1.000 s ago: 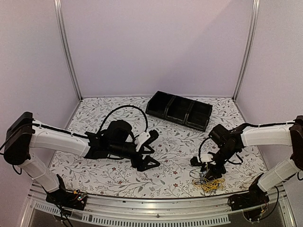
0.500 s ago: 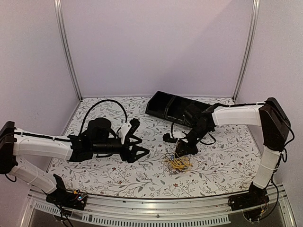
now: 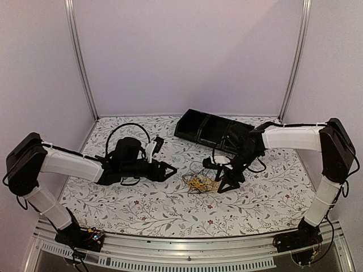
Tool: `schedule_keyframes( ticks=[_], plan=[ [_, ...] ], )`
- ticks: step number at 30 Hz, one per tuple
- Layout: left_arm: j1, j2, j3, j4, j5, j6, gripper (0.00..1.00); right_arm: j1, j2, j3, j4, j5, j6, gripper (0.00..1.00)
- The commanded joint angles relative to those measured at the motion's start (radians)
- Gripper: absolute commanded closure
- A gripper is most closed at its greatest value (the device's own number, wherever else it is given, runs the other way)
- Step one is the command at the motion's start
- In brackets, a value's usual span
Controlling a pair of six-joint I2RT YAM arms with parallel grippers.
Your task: Untangle the cables
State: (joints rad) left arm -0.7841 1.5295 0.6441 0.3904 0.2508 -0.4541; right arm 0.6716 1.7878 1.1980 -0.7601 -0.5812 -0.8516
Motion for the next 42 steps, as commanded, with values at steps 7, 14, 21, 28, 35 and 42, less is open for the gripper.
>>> schedule_keyframes(
  ticks=[7, 14, 21, 28, 35, 42],
  plan=[
    [0.099, 0.266, 0.219, -0.082, 0.129, -0.167, 0.34, -0.024, -0.134, -0.045, 0.107, 0.034, 0.059, 0.36],
    [0.083, 0.459, 0.426, -0.158, 0.205, -0.143, 0.47, -0.024, -0.099, -0.022, 0.123, 0.050, 0.064, 0.39],
    [0.036, 0.573, 0.604, -0.378, 0.085, -0.017, 0.52, -0.024, -0.114, -0.031, 0.137, 0.045, 0.076, 0.39],
    [-0.001, 0.651, 0.688, -0.488, 0.051, 0.025, 0.71, -0.024, -0.135, -0.055, 0.150, 0.053, 0.091, 0.40],
    [-0.003, 0.565, 0.681, -0.512, -0.033, 0.031, 1.00, -0.024, -0.162, -0.058, 0.157, 0.065, 0.094, 0.40],
    [-0.005, 0.353, 0.716, -0.568, -0.079, 0.062, 1.00, -0.024, -0.162, 0.010, 0.213, 0.131, 0.117, 0.33]
  ],
)
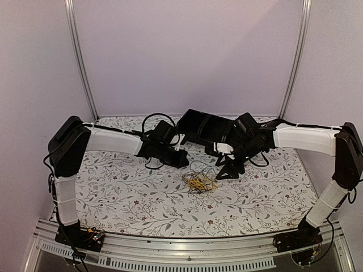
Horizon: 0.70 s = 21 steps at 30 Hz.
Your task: Untangle the cables
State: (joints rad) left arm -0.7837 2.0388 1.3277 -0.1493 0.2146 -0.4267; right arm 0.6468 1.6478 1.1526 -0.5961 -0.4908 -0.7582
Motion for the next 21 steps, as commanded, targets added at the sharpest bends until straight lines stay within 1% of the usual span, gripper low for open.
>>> schedule_keyframes(
  ticks=[1, 3, 5, 7, 9, 11, 14, 17, 21],
  plan=[
    [-0.005, -0.182, 0.041, -0.039, -0.044, 0.042, 1.00, 0.001, -0.018, 0.084, 0.054, 0.039, 0.031, 0.31],
    [-0.006, -0.237, 0.055, -0.048, -0.043, 0.053, 1.00, 0.001, -0.013, 0.124, 0.072, 0.028, 0.054, 0.27],
    [-0.007, -0.285, 0.060, -0.041, -0.060, 0.044, 1.00, 0.001, -0.010, 0.160, 0.099, 0.009, 0.083, 0.19],
    [-0.008, -0.338, 0.055, -0.010, -0.071, 0.025, 1.00, 0.001, -0.007, 0.185, 0.140, 0.003, 0.134, 0.02],
    [-0.009, -0.381, 0.050, 0.026, -0.073, -0.006, 1.00, 0.001, -0.015, 0.163, 0.247, -0.012, 0.237, 0.01],
    [-0.017, -0.413, 0.058, 0.047, -0.089, -0.022, 1.00, 0.001, -0.020, 0.163, 0.293, -0.070, 0.287, 0.01],
    [-0.035, -0.447, 0.082, 0.062, -0.112, -0.027, 1.00, 0.005, 0.043, 0.180, 0.362, -0.140, 0.371, 0.01],
    [-0.049, -0.462, 0.110, 0.062, -0.111, -0.034, 1.00, 0.023, 0.096, 0.183, 0.471, -0.169, 0.429, 0.01],
    [-0.069, -0.484, 0.149, 0.060, -0.115, -0.041, 1.00, 0.047, 0.167, 0.213, 0.572, -0.226, 0.502, 0.01]
  ],
)
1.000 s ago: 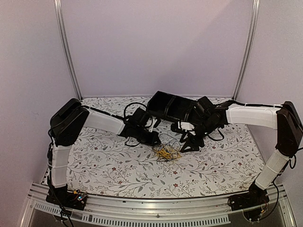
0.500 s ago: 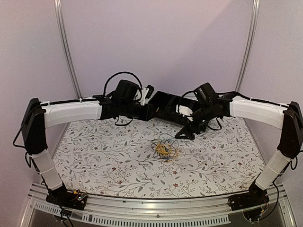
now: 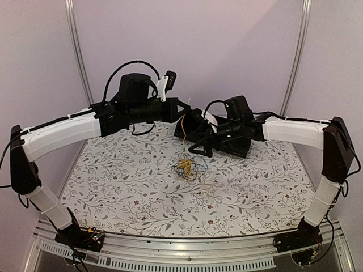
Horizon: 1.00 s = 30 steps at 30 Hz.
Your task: Untangle the cables
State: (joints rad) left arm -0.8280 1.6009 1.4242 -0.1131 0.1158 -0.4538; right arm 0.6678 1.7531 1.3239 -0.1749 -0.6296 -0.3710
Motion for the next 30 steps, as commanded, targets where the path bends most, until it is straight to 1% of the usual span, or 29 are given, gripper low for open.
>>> schedule_keyframes(
  ticks=[1, 3, 4, 7, 11, 12, 13, 16, 18, 20, 23, 25, 27, 30],
  plan=[
    [-0.030, -0.053, 0.067, 0.023, -0.020, -0.013, 1.00, 0.034, 0.080, 0.038, 0.178, -0.107, 0.130, 0.01],
    [-0.040, -0.062, 0.117, 0.005, -0.039, -0.003, 1.00, 0.055, 0.116, 0.024, 0.231, -0.144, 0.153, 0.02],
    [-0.046, -0.066, 0.154, -0.004, -0.047, 0.011, 1.00, 0.060, 0.134, 0.013, 0.249, -0.157, 0.158, 0.07],
    [-0.064, -0.060, 0.308, -0.070, -0.071, 0.061, 1.00, 0.072, 0.194, -0.005, 0.278, -0.192, 0.167, 0.26],
    [-0.093, -0.014, 0.578, -0.157, -0.105, 0.144, 1.00, 0.073, 0.265, -0.021, 0.304, -0.196, 0.194, 0.57],
    [-0.101, -0.001, 0.647, -0.174, -0.111, 0.164, 1.00, 0.073, 0.276, -0.023, 0.308, -0.185, 0.208, 0.62],
    [-0.112, 0.013, 0.711, -0.187, -0.114, 0.181, 1.00, 0.073, 0.295, -0.024, 0.308, -0.177, 0.217, 0.64],
    [-0.141, 0.034, 0.878, -0.185, -0.159, 0.229, 1.00, 0.072, 0.333, -0.033, 0.310, -0.163, 0.254, 0.64],
    [-0.164, 0.025, 0.922, -0.150, -0.181, 0.249, 1.00, 0.072, 0.351, -0.044, 0.309, -0.147, 0.272, 0.65],
    [-0.184, -0.007, 0.910, -0.083, -0.184, 0.248, 1.00, 0.070, 0.374, -0.052, 0.301, -0.125, 0.285, 0.67],
    [-0.208, -0.059, 0.887, 0.018, -0.165, 0.258, 1.00, 0.059, 0.402, -0.059, 0.288, -0.107, 0.290, 0.66],
    [-0.208, -0.075, 0.884, 0.039, -0.183, 0.282, 1.00, 0.051, 0.406, -0.066, 0.283, -0.114, 0.290, 0.62],
    [-0.208, -0.079, 0.865, 0.017, -0.264, 0.313, 1.00, 0.046, 0.387, -0.074, 0.278, -0.123, 0.279, 0.58],
    [-0.208, -0.103, 0.750, 0.010, -0.361, 0.343, 1.00, 0.041, 0.311, -0.079, 0.250, -0.160, 0.220, 0.47]
  ],
)
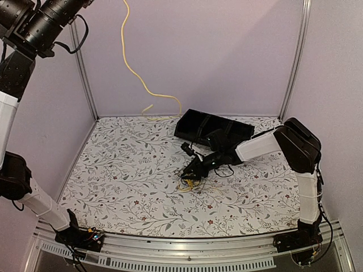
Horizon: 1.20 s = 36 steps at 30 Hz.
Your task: Untangle the cables
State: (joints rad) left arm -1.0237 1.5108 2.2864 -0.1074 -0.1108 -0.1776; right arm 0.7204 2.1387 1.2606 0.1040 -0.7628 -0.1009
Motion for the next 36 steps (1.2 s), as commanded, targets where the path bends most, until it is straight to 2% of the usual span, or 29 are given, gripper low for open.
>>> schedule_keyframes(
  ticks=[1, 7, 11, 16, 20, 25, 29, 32, 34, 36],
  plan=[
    [-0.012, -0.026, -0.163, 0.015, -0.156, 0.078, 1.00, -0.012, -0.100, -0.014, -0.049, -0.034, -0.079, 0.43],
    [0.009, -0.065, -0.425, 0.060, -0.238, 0.092, 1.00, -0.021, -0.297, 0.008, -0.245, -0.035, -0.246, 0.25],
    [0.061, -0.076, -0.561, 0.143, -0.157, -0.006, 1.00, -0.039, -0.371, 0.021, -0.391, 0.020, -0.325, 0.18],
    [0.149, -0.016, -0.603, 0.164, -0.061, -0.079, 1.00, -0.105, -0.435, -0.031, -0.462, 0.013, -0.373, 0.12],
    [0.215, 0.059, -0.597, 0.180, 0.006, -0.093, 1.00, -0.163, -0.492, -0.092, -0.497, 0.014, -0.404, 0.11],
    [0.295, 0.161, -0.559, 0.227, 0.049, -0.111, 1.00, -0.185, -0.545, -0.129, -0.572, 0.129, -0.491, 0.09],
    [0.347, 0.262, -0.479, 0.247, 0.102, -0.135, 1.00, -0.197, -0.584, -0.161, -0.612, 0.133, -0.513, 0.08],
    [0.368, 0.346, -0.399, 0.253, 0.144, -0.136, 1.00, -0.183, -0.568, -0.173, -0.669, 0.241, -0.569, 0.01],
    [0.377, 0.399, -0.346, 0.253, 0.141, -0.127, 1.00, -0.160, -0.553, -0.205, -0.700, 0.365, -0.631, 0.01],
    [0.385, 0.451, -0.295, 0.254, 0.140, -0.125, 1.00, -0.172, -0.558, -0.221, -0.758, 0.328, -0.678, 0.01]
  ],
)
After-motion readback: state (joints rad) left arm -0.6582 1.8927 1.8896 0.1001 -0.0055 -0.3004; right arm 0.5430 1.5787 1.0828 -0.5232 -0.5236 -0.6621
